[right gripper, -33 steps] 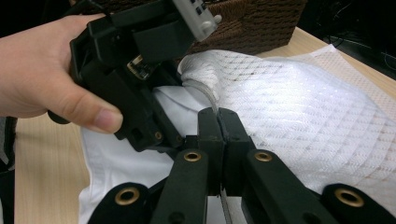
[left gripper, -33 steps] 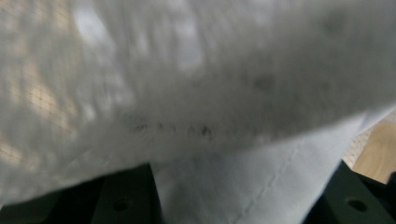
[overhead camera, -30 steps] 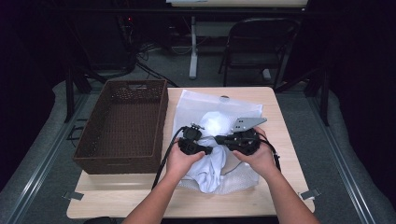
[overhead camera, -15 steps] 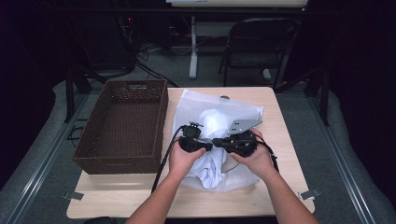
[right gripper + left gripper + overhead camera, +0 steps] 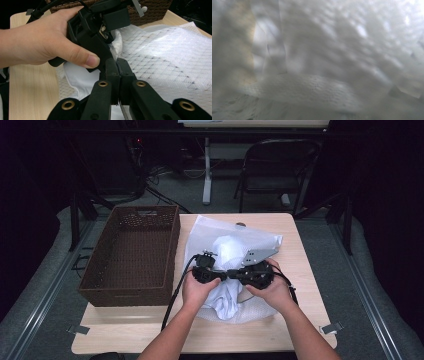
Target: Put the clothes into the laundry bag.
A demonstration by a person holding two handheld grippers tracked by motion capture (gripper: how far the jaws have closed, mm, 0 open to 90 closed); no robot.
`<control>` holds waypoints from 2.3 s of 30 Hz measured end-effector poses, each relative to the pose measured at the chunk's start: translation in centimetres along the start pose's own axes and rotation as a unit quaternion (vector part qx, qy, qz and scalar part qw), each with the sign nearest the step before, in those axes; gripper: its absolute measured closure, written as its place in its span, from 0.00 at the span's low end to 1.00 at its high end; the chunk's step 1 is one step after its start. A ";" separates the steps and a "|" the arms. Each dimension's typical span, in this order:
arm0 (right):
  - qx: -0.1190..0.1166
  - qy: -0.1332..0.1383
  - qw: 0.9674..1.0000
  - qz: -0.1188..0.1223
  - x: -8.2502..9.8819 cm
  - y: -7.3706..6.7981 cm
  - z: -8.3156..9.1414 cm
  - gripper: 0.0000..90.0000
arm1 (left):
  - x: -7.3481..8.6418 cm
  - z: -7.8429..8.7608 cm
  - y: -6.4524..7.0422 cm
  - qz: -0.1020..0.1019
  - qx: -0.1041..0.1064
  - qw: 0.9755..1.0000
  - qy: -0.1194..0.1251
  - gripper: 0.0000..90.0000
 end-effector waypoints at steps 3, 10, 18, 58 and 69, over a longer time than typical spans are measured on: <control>0.001 -0.004 1.000 -0.001 0.1 0.0 -0.1 0.99 | 0.0 -0.3 -0.1 0.003 0.000 1.000 0.004 0.62; 0.002 -0.013 1.000 -0.007 0.7 0.4 -0.5 0.99 | 0.3 -1.2 -0.3 -0.001 -0.008 1.000 0.000 0.58; 0.005 -0.023 1.000 -0.014 1.4 0.9 -0.9 0.99 | 0.4 -2.2 -0.6 -0.010 -0.035 0.999 -0.016 0.53; 0.014 -0.014 0.999 -0.028 1.7 1.8 -0.4 0.99 | 1.4 3.7 0.0 -0.061 -0.008 0.998 -0.010 0.27; 0.014 -0.015 1.000 -0.024 1.7 1.6 -0.4 0.99 | 3.9 4.0 -1.2 -0.060 -0.018 0.998 -0.025 0.28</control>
Point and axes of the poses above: each handheld gripper's, and its own axes: z roughly backward along the jaws, x roughly out of its underside, y roughly to its right, the point moved 8 cm from there along -z, roughly forward along the jaws, and after that the axes turned 14 degrees about -x, right-handed, at the moved point
